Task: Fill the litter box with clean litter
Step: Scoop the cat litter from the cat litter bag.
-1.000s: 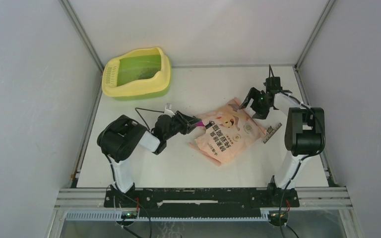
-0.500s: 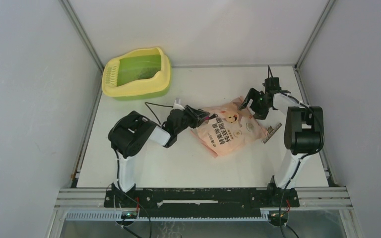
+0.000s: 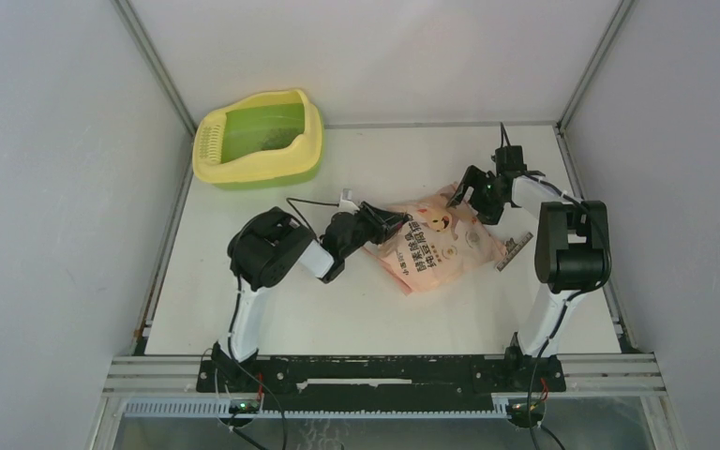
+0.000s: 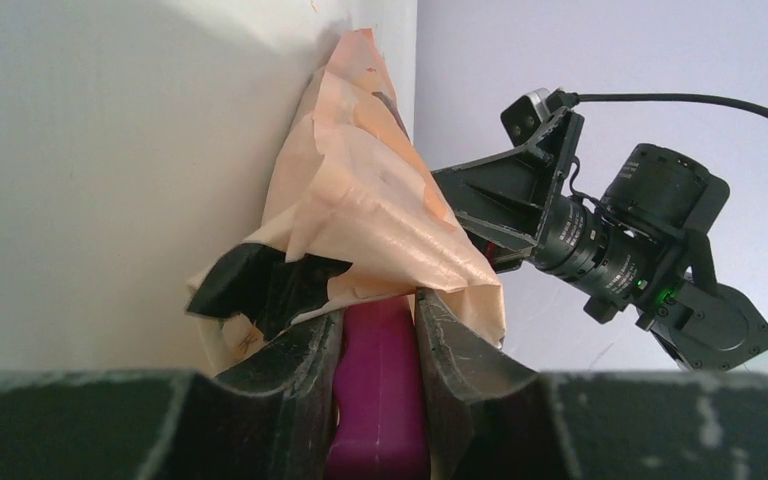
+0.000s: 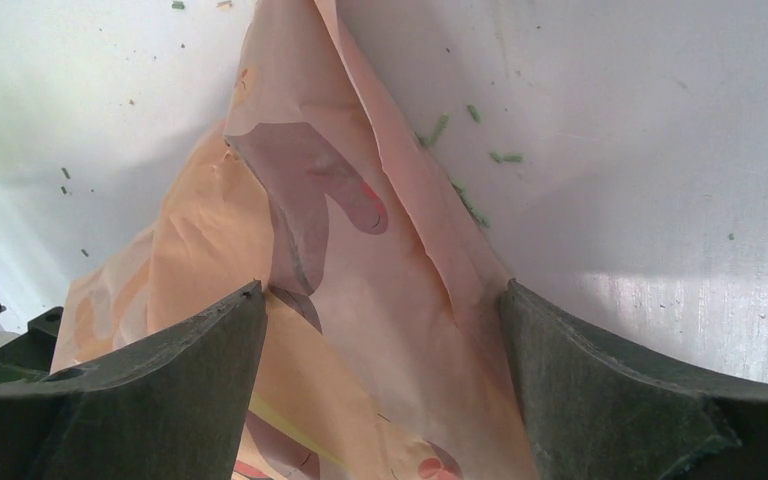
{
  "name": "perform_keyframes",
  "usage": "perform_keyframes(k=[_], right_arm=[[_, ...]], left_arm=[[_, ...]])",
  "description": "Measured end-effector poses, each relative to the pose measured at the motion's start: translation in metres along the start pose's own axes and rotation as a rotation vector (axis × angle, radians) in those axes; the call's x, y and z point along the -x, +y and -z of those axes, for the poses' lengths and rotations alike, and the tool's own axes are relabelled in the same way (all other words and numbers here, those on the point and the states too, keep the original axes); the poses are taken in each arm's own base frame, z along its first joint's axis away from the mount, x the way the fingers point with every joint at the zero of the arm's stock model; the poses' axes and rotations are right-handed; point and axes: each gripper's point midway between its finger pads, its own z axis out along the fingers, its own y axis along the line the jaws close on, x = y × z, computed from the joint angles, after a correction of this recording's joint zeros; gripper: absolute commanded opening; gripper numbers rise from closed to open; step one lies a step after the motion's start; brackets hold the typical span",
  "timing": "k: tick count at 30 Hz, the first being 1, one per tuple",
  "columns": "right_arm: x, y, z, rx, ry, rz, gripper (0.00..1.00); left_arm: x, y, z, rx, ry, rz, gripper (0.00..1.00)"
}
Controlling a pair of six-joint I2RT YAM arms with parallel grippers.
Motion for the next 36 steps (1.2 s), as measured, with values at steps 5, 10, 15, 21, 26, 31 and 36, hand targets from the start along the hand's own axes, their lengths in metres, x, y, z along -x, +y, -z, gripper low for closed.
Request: perform_keyframes(k=[5, 10, 15, 21, 26, 31, 36], right_arm=[[-0.001, 0.002, -0.001, 0.001, 0.0, 0.006, 0.92], [-0.001, 0.003, -0.001, 0.008, 0.0, 0.008, 0.93], [-0.003, 0.003, -0.002, 0.029, 0.009, 0.003, 0.93], [-0.009, 0.003, -0.002, 0.045, 0.027, -0.004, 0.93], [-0.011, 0.003, -0.001, 0.051, 0.033, -0.005, 0.93], [-0.013, 0.005, 0.003, 0.058, 0.032, -0.003, 0.93], [-0.012, 0.007, 0.007, 0.063, 0.024, 0.001, 0.93]], left_arm=[[-0.004, -0.004, -0.001, -0.057, 0.013, 0.029, 0.04], [-0.01, -0.011, 0.002, -0.11, 0.049, 0.062, 0.04], [-0.014, -0.015, 0.021, -0.116, 0.091, 0.059, 0.04], [0.004, -0.022, 0.063, -0.116, 0.097, 0.061, 0.04], [0.025, -0.02, 0.087, -0.105, 0.064, 0.057, 0.04], [0.041, -0.001, 0.118, -0.055, 0.034, 0.055, 0.04], [0.058, 0.009, 0.146, -0.026, -0.005, 0.053, 0.04]])
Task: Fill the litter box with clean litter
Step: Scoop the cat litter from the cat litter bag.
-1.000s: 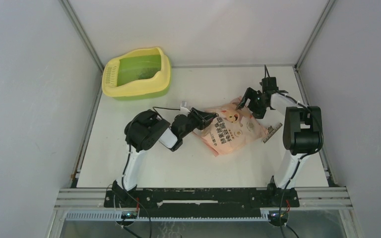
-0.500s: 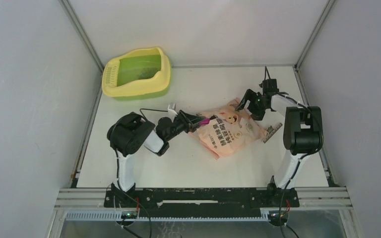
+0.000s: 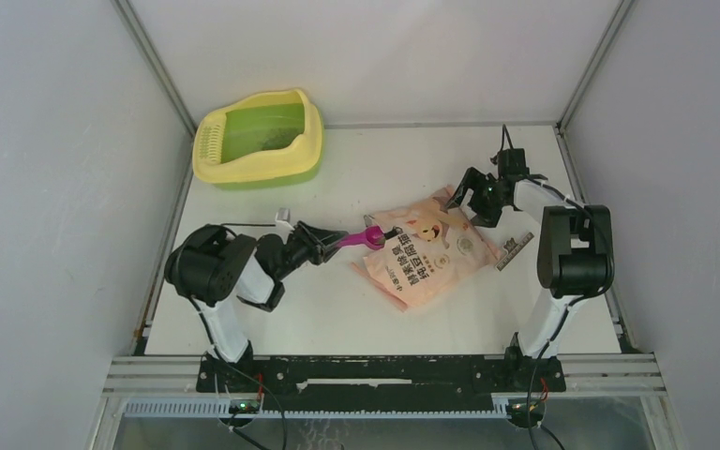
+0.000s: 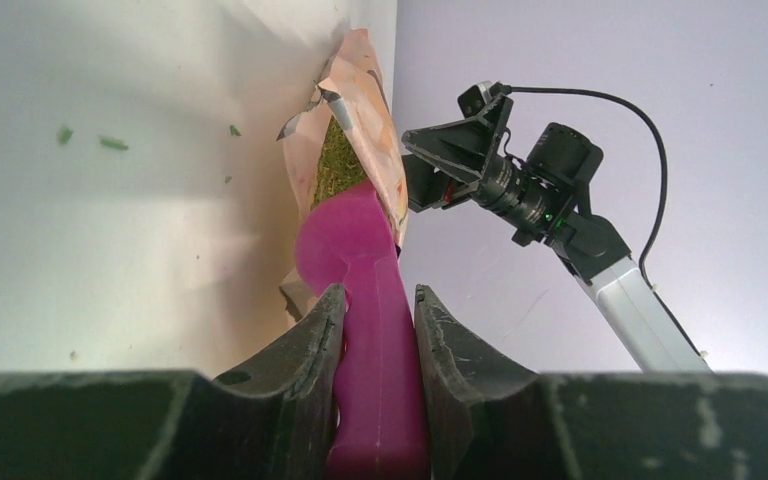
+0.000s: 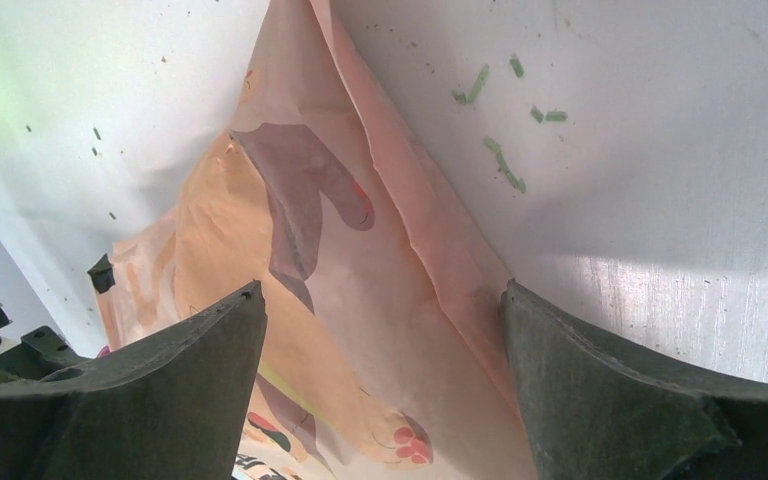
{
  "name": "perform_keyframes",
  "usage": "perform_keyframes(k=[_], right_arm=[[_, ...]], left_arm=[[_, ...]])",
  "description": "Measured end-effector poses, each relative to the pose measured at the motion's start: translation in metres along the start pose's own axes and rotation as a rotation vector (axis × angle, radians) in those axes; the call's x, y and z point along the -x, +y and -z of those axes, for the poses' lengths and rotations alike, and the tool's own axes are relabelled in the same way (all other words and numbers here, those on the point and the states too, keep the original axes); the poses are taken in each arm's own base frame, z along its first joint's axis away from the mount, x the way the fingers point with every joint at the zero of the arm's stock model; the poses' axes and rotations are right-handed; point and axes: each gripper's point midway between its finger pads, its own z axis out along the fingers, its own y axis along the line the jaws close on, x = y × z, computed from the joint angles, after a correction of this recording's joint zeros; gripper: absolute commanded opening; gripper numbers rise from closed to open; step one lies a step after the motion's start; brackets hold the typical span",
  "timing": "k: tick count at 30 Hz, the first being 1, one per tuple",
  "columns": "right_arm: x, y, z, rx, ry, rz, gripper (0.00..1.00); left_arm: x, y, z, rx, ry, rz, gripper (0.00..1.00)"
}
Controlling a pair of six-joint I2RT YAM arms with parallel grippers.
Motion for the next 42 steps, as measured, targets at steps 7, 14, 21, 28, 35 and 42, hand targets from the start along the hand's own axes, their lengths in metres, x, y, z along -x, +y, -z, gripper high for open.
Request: perform_keyframes(k=[7, 14, 21, 28, 35, 42], right_arm=[[0.001, 0.002, 0.003, 0.004, -0.006, 0.004, 0.93], [0.001, 0.002, 0.003, 0.005, -0.005, 0.005, 0.93], [0.0, 0.002, 0.003, 0.004, -0.003, 0.006, 0.93], [-0.002, 0.001, 0.003, -0.002, 0.005, 0.003, 0.93], [-0.003, 0.001, 0.004, -0.005, 0.008, 0.002, 0.93], [-0.003, 0.001, 0.004, -0.006, 0.01, 0.001, 0.93]], left_arm=[[0.008, 0.014, 0.028, 0.039, -0.028, 0.02, 0.04], [0.011, 0.03, 0.051, 0.088, -0.048, 0.044, 0.04], [0.013, 0.027, 0.067, 0.079, -0.063, 0.047, 0.03], [0.021, 0.01, 0.076, 0.025, -0.07, 0.026, 0.04], [0.031, 0.004, 0.087, 0.0, -0.085, 0.03, 0.04], [0.05, 0.003, 0.111, -0.011, -0.159, 0.06, 0.04]])
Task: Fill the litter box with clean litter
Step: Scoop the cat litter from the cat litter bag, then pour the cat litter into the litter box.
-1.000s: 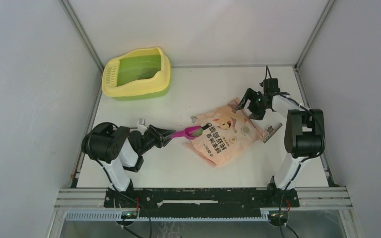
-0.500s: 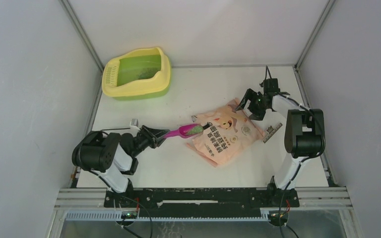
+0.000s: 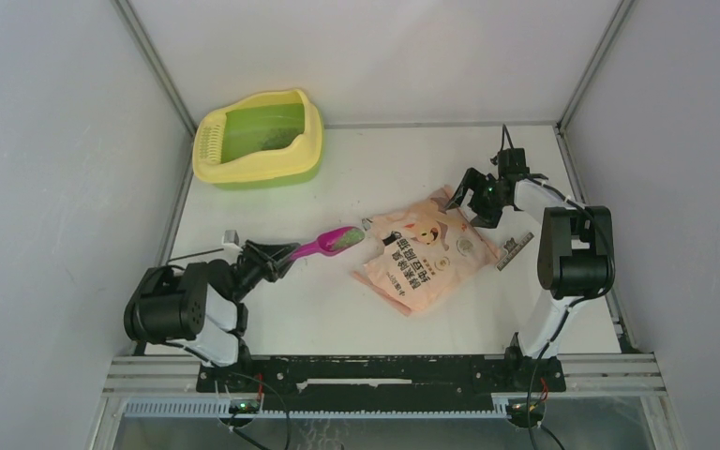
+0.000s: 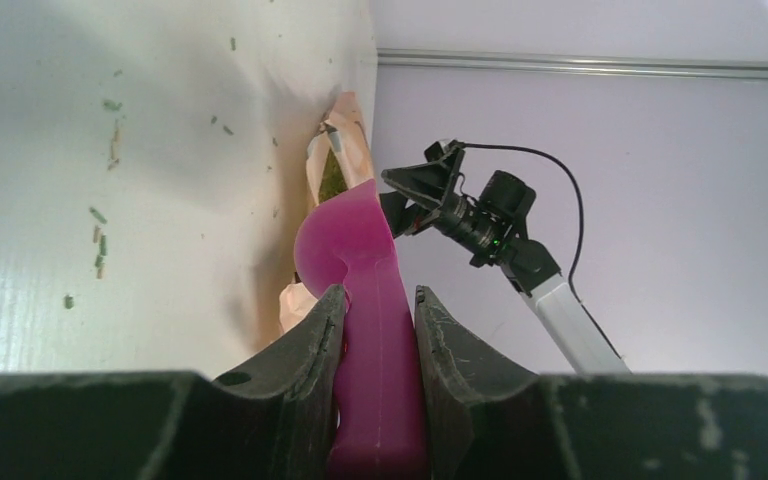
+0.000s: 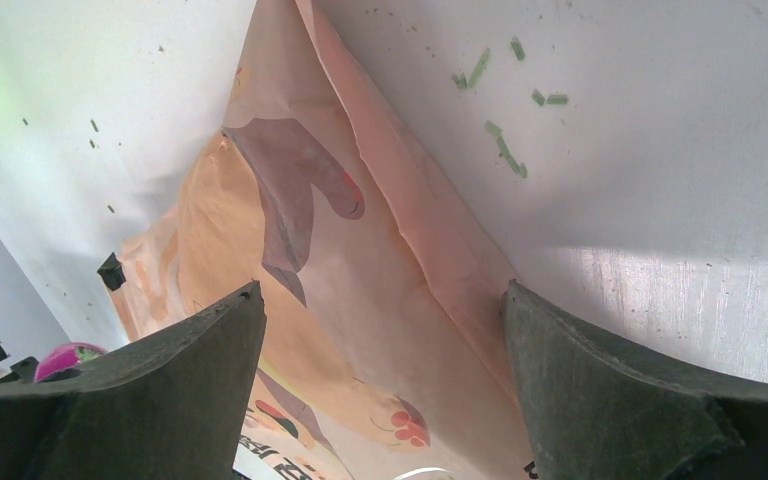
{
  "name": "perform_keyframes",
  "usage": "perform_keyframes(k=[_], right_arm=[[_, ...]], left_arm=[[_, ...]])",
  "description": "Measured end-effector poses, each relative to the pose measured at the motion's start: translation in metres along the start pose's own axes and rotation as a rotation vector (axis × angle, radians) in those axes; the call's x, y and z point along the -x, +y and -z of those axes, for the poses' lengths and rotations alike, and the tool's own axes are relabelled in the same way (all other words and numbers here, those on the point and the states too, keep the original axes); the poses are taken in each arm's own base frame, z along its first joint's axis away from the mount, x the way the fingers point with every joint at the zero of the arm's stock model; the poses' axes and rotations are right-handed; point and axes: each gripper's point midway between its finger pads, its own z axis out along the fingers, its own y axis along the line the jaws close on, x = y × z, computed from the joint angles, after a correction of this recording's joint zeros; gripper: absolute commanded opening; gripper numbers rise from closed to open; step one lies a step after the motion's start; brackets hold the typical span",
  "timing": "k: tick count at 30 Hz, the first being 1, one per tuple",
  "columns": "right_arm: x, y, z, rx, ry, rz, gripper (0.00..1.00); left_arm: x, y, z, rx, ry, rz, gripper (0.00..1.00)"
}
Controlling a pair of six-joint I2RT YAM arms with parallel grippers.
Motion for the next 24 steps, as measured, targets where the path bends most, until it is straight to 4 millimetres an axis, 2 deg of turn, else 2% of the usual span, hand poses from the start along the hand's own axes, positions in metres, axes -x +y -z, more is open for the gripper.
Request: perform_keyframes(k=[7, 11, 17, 24], right_arm=[[-0.002, 0.002, -0.001, -0.002, 0.003, 0.007, 0.94], [-0.003, 0.003, -0.002, -0.007, 0.003, 0.013, 0.94], [-0.005, 0.004, -0.002, -0.008, 0.005, 0.017, 0.94], [-0.008, 0.009, 0.002, -0.006, 0.009, 0.024, 0.94]], left_arm=[[0.007, -0.028, 0.004, -0.079, -0.037, 0.002, 0.05], [0.021, -0.053, 0.0, -0.142, -0.085, 0.016, 0.05], [0.065, -0.113, -0.022, -0.282, -0.181, 0.007, 0.05], [0.126, -0.16, -0.057, -0.347, -0.299, 0.023, 0.06]])
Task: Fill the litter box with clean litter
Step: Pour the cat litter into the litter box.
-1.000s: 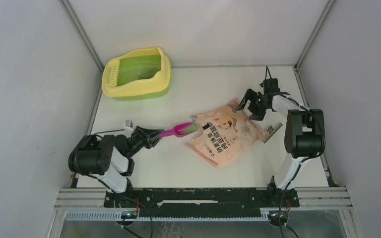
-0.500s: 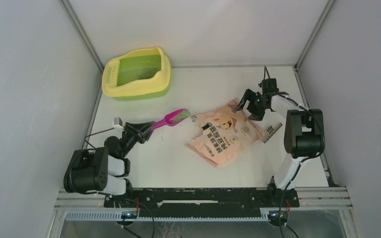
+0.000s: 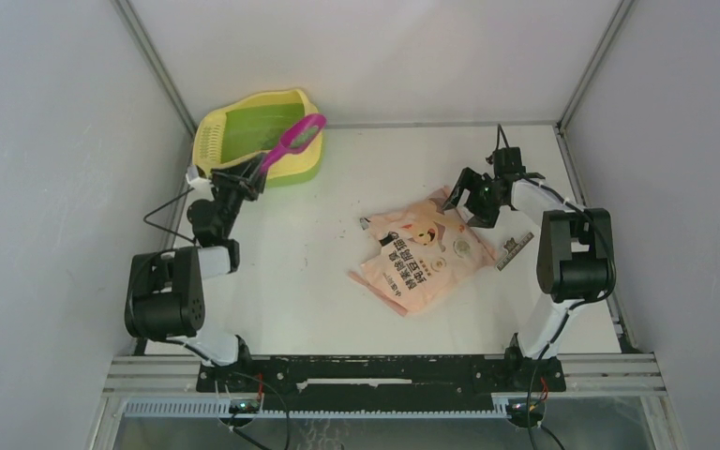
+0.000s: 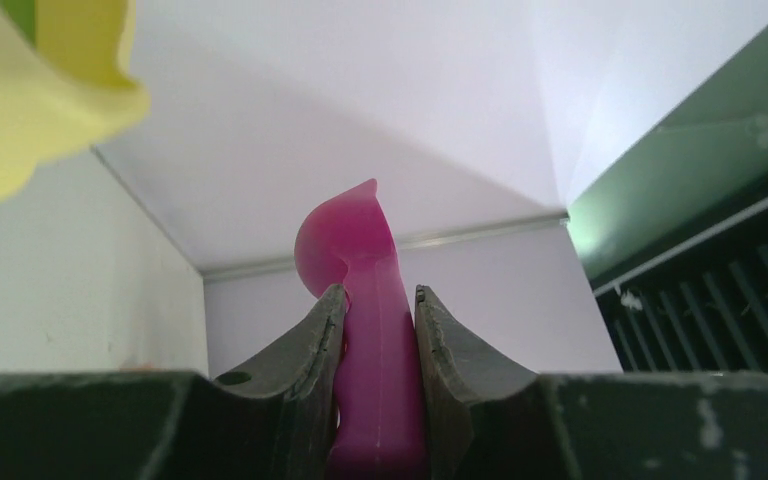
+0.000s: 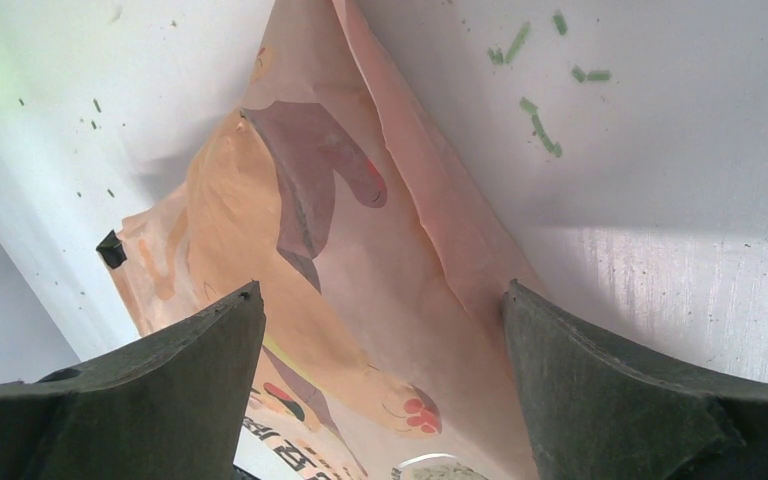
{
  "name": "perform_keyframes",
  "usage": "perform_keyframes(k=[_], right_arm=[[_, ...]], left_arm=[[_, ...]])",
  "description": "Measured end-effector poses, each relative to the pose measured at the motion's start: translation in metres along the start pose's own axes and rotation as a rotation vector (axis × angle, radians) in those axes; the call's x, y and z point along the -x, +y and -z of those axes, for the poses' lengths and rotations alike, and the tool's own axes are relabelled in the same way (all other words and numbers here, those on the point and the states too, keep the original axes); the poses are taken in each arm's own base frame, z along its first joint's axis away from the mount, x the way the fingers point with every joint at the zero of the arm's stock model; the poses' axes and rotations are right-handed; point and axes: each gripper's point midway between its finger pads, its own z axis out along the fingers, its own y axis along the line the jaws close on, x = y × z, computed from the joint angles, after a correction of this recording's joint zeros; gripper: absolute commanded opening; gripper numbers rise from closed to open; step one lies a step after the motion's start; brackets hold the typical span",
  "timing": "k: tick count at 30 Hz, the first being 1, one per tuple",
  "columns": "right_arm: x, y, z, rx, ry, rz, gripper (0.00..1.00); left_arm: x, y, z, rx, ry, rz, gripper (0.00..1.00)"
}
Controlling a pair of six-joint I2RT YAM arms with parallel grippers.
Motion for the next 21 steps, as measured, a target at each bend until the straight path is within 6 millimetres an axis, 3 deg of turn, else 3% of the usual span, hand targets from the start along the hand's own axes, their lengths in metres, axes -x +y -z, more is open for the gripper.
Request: perform_keyframes(k=[9, 16, 21], right_arm=[[-0.002, 0.006, 0.004, 0.012, 0.001, 0.01, 0.94], [-0.003, 0.007, 0.004, 0.02, 0.007, 0.011, 0.94], [-0.004, 0.007, 0.006, 0.025, 0.01, 0.017, 0.94]], left_arm=[[0.069, -0.012, -0.058, 0.036, -0.169, -0.03, 0.06], [0.104, -0.001, -0.078, 0.205, -0.254, -0.226, 0.05], [0.125, 0.021, -0.078, 0.415, -0.281, -0.429, 0.05]])
